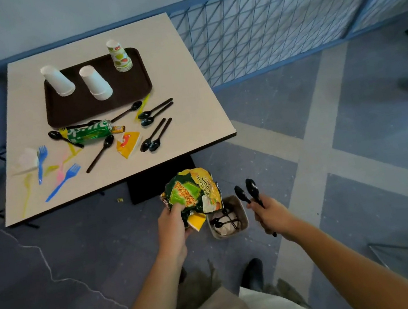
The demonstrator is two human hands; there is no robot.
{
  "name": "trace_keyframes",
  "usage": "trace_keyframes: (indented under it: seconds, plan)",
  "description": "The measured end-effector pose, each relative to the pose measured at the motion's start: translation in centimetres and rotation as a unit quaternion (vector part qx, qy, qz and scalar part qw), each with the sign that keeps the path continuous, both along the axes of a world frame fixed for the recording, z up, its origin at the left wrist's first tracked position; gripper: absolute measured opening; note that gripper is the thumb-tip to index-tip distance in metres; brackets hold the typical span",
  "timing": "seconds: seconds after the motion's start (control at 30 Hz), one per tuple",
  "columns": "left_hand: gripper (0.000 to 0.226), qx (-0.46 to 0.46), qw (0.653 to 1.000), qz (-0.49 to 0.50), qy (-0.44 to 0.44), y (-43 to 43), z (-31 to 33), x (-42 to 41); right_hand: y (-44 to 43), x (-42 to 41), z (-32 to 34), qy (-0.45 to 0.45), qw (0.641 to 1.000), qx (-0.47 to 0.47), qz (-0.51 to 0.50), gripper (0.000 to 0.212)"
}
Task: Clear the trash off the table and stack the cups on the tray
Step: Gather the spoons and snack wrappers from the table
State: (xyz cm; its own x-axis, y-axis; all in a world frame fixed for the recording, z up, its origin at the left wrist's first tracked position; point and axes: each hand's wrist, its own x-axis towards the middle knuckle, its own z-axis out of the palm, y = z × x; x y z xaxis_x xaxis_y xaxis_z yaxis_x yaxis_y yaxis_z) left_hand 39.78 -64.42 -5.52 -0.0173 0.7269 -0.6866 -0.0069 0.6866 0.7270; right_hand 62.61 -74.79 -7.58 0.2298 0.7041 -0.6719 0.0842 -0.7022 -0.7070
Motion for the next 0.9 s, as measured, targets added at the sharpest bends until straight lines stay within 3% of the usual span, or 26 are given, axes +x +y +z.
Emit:
trace_keyframes:
  seconds: [0.3, 0.5, 0.67, 0.8, 0.9]
  plan:
    - [0.013, -0.066, 0.995, -0.034, 0.061, -1.0, -5.7, 4.9, 0.5, 2.4, -6.6, 0.071, 0.990, -0.107, -0.062, 0.012]
    - [0.010, -0.084, 0.979, -0.108, 0.150, 0.7, -14.8, 6.9, 3.2, 2.7, -15.9, 0.057, 0.984, -0.160, -0.047, 0.014]
    - [0.018, -0.024, 0.920, -0.265, 0.289, 2.6, -25.8, 8.7, 5.1, 2.8, -27.4, -0.011, 0.982, -0.186, 0.008, 0.016]
    - [0.022, -0.025, 0.880, -0.350, 0.319, 4.1, -34.2, 10.3, 6.3, 2.7, -36.2, -0.057, 0.980, -0.183, 0.046, 0.023]
    - [0.046, -0.065, 0.860, -0.401, 0.309, 4.8, -37.8, 11.1, 6.8, 2.8, -40.5, -0.057, 0.982, -0.164, 0.069, 0.031]
